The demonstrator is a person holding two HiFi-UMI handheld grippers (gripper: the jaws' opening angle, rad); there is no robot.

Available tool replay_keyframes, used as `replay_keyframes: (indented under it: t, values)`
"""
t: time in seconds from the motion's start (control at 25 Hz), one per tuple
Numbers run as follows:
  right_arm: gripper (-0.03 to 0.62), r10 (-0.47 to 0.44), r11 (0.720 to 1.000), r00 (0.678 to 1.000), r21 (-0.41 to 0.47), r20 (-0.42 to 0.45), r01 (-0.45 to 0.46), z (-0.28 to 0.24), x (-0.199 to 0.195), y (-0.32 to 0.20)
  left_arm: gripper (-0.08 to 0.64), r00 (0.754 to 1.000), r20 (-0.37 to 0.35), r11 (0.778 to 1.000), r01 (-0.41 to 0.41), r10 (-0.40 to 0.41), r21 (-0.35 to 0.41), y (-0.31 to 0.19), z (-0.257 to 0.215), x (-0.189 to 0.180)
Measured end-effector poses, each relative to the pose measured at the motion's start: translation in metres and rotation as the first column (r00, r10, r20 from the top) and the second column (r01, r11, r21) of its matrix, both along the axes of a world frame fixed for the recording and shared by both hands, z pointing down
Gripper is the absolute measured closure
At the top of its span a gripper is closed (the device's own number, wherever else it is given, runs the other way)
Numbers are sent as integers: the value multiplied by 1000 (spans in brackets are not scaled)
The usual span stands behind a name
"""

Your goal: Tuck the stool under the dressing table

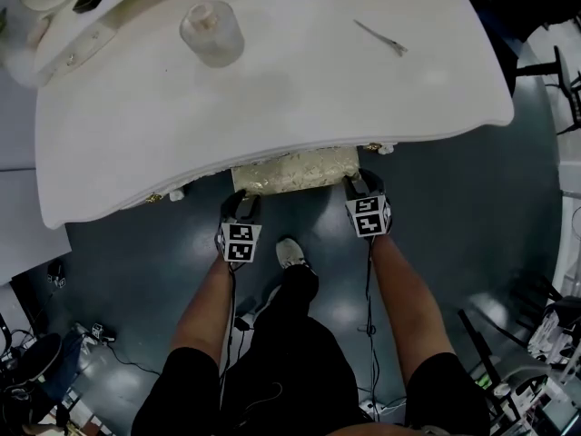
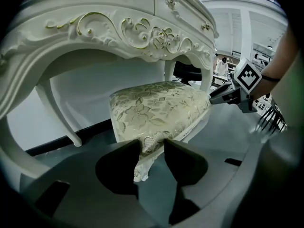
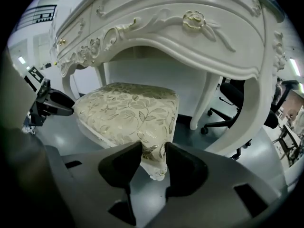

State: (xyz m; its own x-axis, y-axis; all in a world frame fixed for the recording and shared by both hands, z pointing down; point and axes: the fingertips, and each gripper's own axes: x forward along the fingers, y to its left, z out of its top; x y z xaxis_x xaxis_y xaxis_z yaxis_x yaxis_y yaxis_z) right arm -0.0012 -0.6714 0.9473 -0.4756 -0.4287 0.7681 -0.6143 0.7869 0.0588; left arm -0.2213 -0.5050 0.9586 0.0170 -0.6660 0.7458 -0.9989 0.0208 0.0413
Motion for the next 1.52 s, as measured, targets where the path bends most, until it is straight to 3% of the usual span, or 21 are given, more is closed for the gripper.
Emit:
replay_keyframes:
  t: [0.24,0.44,0.52,0.6,0.68,0.88,1.12,1.32,1.4,1.52]
  values:
    - [411,24,1000,1000,-12,19,-23,-8,-4,-7,393,1000,-29,999,-9,8,-42,-1,-8,-5]
    - [420,43,995,990,82,138,-54,-49,-5,4,364,999,-50,1000,-15,16,23,-5,-46,4]
    - [460,21,992,980,117,198,-45,-80,-15,14,370,999,-39,997,6,-3,77,-6,-68,8]
    - [563,6,987,967,151,254,-46,-114,-18,26,440,999,-24,989,36,-33,142,-3,-99,16]
    - [575,3,983,948,172,320,-62,-152,-17,42,516,998,-23,976,70,-66,206,6,-136,26]
    - [575,10,965,905,232,425,-120,-268,18,115,535,990,-6,934,138,-144,331,70,-259,62]
    - [577,-10,950,872,278,489,-145,-432,99,231,540,970,-1,889,224,-244,400,204,-433,129]
    - [577,-102,933,843,345,527,-103,-541,127,328,541,960,-57,853,271,-275,446,296,-547,181]
    - [577,-109,936,825,336,554,-102,-569,139,365,541,963,-71,843,262,-259,469,326,-578,207]
    - [577,-128,932,795,347,593,-109,-610,145,395,541,973,2,824,193,-230,533,351,-623,230]
